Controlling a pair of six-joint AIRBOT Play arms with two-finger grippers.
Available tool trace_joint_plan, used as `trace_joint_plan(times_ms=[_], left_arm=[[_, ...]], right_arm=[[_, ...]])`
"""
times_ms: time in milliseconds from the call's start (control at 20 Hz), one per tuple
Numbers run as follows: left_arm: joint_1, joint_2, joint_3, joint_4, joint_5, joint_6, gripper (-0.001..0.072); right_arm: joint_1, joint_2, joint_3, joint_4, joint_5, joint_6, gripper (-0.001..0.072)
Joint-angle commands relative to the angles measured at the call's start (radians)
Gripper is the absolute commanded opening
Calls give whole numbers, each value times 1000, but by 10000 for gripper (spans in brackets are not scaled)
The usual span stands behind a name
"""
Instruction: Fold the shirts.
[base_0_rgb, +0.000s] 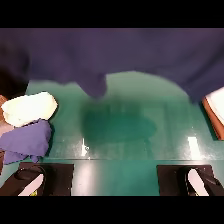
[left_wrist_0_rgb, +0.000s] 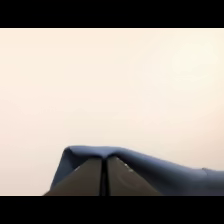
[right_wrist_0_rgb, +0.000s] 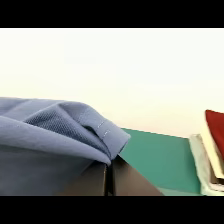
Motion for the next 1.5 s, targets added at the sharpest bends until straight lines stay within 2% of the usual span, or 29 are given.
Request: trace_joint_plan(times_ms=[0, 100, 200, 350, 500, 650, 850, 1100, 1200, 1250, 1300, 1350, 1450], left_arm=[[1, 9, 14, -71, 0, 4, 24], [1, -10, -36, 12, 4, 0, 25], [1, -57, -106, 160, -14, -48, 25], [1, -216, -153, 381, -155, -154, 24], [1, -457, -154, 411, -314, -159, 25], [7, -690, -154, 410, -350, -159, 26], [7, -900, -154, 413, -291, -155, 26], [7, -957, -154, 414, -134, -159, 31], [7, -957, -154, 415, -128, -170, 506], [7, -957, -153, 419, -145, -170, 512], [7, -956, -147, 434, -173, -171, 489], [13, -956, -133, 449, -217, -176, 489], [43, -946, -94, 446, -332, -188, 488]], right_arm=[[-64, -39, 111, -2, 156, 26, 16], [-29, -100, 120, -2, 266, 77, 16], [40, -193, 114, -4, 390, 130, 16], [195, -316, -12, -89, 410, 184, 16], [344, -447, -186, -233, 344, 204, 16], [410, -603, -328, -238, 234, 203, 16], [411, -770, -375, -233, 55, 203, 16], [406, -888, -234, -230, -45, 204, 18], [408, -924, -170, -229, -45, 204, 23], [408, -937, -144, -229, -40, 203, 136], [408, -946, -117, -229, -23, 203, 353], [402, -945, -99, -230, -4, 203, 376], [382, -916, -79, -230, 41, 198, 364]])
